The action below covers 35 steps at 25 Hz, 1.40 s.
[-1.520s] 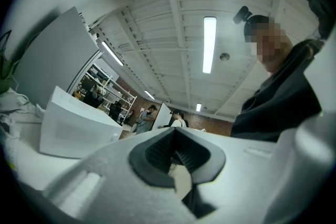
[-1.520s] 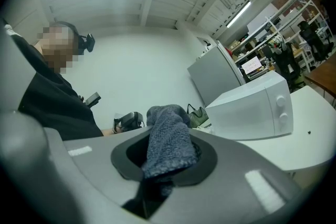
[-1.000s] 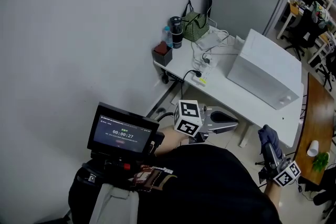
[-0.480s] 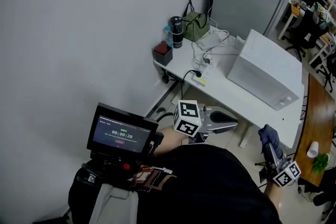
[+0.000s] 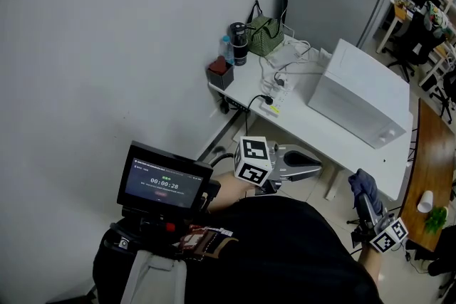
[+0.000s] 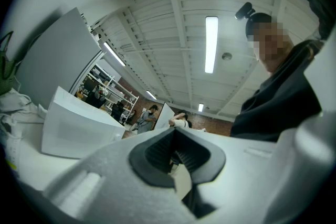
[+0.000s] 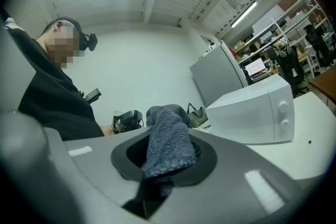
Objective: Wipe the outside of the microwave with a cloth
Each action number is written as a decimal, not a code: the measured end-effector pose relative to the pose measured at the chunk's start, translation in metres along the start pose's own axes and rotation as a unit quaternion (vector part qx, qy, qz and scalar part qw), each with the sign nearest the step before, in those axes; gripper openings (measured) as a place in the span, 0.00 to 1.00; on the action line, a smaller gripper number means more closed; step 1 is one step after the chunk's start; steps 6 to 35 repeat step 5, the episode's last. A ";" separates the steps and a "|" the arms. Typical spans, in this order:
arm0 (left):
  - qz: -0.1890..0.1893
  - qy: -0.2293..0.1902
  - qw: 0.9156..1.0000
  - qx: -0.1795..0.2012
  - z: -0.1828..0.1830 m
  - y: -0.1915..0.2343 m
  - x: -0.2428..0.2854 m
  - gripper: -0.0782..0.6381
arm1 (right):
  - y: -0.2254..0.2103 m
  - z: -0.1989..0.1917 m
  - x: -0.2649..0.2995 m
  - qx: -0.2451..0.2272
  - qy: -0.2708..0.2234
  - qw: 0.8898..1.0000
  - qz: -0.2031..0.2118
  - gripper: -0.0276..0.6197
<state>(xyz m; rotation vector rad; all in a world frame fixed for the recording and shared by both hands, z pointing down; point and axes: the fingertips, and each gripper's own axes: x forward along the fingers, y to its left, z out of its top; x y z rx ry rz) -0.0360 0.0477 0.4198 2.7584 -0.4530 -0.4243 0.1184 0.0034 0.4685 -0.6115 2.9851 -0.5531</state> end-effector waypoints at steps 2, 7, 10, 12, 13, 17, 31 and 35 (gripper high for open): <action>0.001 0.000 1.000 -0.001 0.000 0.000 -0.001 0.11 | 0.000 -0.001 0.001 0.000 0.001 1.000 0.001 0.14; 0.002 0.000 1.000 -0.001 0.000 0.000 -0.002 0.11 | 0.000 -0.002 0.001 -0.001 0.002 1.000 0.002 0.14; 0.002 0.000 1.000 -0.001 0.000 0.000 -0.002 0.11 | 0.000 -0.002 0.001 -0.001 0.002 1.000 0.002 0.14; 0.002 0.000 1.000 -0.001 0.000 0.000 -0.002 0.11 | 0.000 -0.002 0.001 -0.001 0.002 1.000 0.002 0.14; 0.002 0.000 1.000 -0.001 0.000 0.000 -0.002 0.11 | 0.000 -0.002 0.001 -0.001 0.002 1.000 0.002 0.14; 0.002 0.000 1.000 -0.001 0.000 0.000 -0.002 0.11 | 0.000 -0.002 0.001 -0.001 0.002 1.000 0.002 0.14; 0.002 0.000 1.000 -0.001 0.000 0.000 -0.002 0.11 | 0.000 -0.002 0.001 -0.001 0.002 1.000 0.002 0.14; 0.002 0.000 1.000 -0.001 0.000 0.000 -0.002 0.11 | 0.000 -0.002 0.001 -0.001 0.002 1.000 0.002 0.14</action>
